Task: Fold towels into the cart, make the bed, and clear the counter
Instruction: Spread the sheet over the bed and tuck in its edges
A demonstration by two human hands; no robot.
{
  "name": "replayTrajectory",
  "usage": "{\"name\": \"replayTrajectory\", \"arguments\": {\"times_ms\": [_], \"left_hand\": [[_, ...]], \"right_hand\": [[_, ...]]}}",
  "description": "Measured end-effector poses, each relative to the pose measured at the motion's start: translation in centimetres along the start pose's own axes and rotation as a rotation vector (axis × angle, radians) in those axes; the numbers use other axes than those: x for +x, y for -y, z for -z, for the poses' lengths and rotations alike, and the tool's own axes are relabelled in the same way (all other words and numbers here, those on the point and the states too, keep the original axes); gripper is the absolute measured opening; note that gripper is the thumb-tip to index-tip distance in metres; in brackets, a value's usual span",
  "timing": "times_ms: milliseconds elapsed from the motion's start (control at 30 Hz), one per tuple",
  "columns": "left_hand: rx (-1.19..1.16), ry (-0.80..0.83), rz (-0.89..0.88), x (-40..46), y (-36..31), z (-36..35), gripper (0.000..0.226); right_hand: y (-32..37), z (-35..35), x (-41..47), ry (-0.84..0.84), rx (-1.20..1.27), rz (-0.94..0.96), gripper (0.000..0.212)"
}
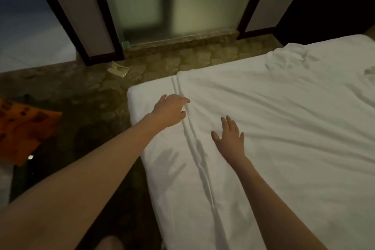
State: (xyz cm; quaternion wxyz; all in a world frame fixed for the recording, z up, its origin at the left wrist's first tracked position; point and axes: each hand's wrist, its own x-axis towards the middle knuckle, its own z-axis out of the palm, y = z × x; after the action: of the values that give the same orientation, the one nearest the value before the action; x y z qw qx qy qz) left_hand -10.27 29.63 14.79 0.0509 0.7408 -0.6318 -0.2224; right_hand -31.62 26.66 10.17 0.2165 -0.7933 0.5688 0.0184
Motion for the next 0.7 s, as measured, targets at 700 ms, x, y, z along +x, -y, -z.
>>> {"name": "replayTrajectory", "arguments": {"times_ms": [700], "left_hand": [[-0.208,0.15,-0.032,36.4,18.2,-6.9,0.047]], "right_hand": [[10.2,-14.5,29.1,-0.051,0.103,-0.422,0.053]]}}
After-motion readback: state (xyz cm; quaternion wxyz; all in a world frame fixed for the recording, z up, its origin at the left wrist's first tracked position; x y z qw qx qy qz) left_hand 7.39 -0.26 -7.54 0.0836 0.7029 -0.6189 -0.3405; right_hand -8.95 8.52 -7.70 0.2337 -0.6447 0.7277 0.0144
